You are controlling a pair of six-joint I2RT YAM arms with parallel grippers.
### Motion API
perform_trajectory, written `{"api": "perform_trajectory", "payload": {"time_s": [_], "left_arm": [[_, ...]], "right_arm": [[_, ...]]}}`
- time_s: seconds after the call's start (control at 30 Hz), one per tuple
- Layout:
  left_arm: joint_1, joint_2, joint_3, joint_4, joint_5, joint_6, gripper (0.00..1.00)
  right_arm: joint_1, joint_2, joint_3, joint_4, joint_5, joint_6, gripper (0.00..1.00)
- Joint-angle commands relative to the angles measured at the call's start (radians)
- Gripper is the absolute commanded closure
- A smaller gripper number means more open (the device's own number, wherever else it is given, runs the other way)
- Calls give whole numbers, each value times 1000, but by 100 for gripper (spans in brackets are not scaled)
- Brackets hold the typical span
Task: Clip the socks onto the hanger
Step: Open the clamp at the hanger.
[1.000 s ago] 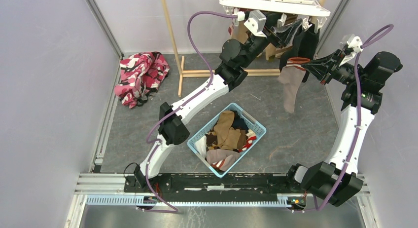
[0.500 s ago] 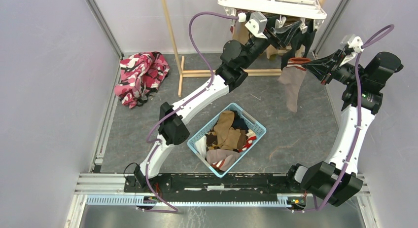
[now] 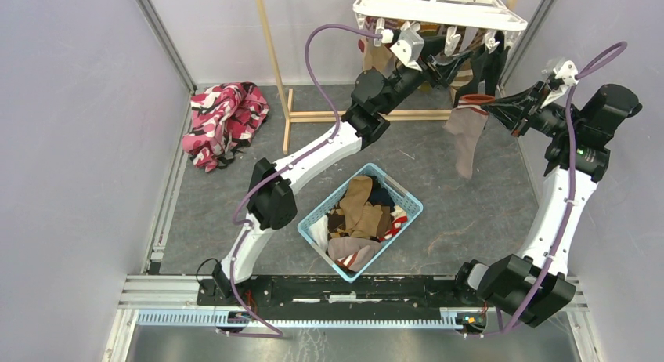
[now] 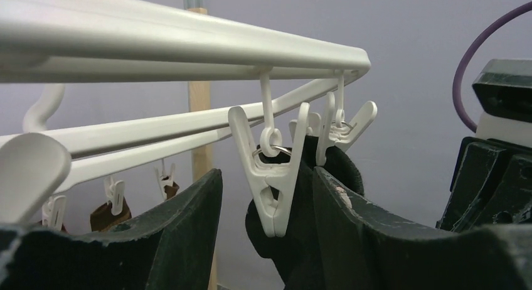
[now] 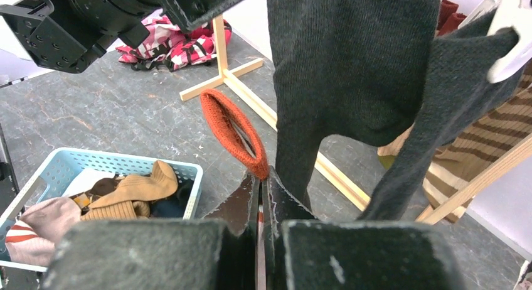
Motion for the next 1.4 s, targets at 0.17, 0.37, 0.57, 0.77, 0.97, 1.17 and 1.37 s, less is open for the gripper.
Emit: {"api": "perform_trajectory", "payload": {"time_s": [0.17, 0.37, 0.57, 0.77, 0.97, 1.17, 1.37], "left_arm": [[12, -23, 112, 57, 33, -70, 37], [14, -17, 126, 68, 36, -86, 37], [15, -16, 130, 66, 47, -93, 37], [18, -13, 130, 68, 59, -107, 39], [24, -24, 115, 75, 81, -135, 42], [31, -48, 75, 96, 78, -150, 46], [45, -75, 26, 111, 71, -166, 46]], "right_arm": [[-15, 7, 42, -35, -29, -45, 100], [-19, 8, 44, -41, -32, -48, 100], [-23, 10, 46, -44, -35, -49, 100], [-26, 12, 46, -48, -37, -52, 100], [-30, 15, 47, -51, -41, -55, 100], [-34, 15, 49, -60, -45, -63, 100], [-37, 17, 55, -69, -49, -71, 100]]}}
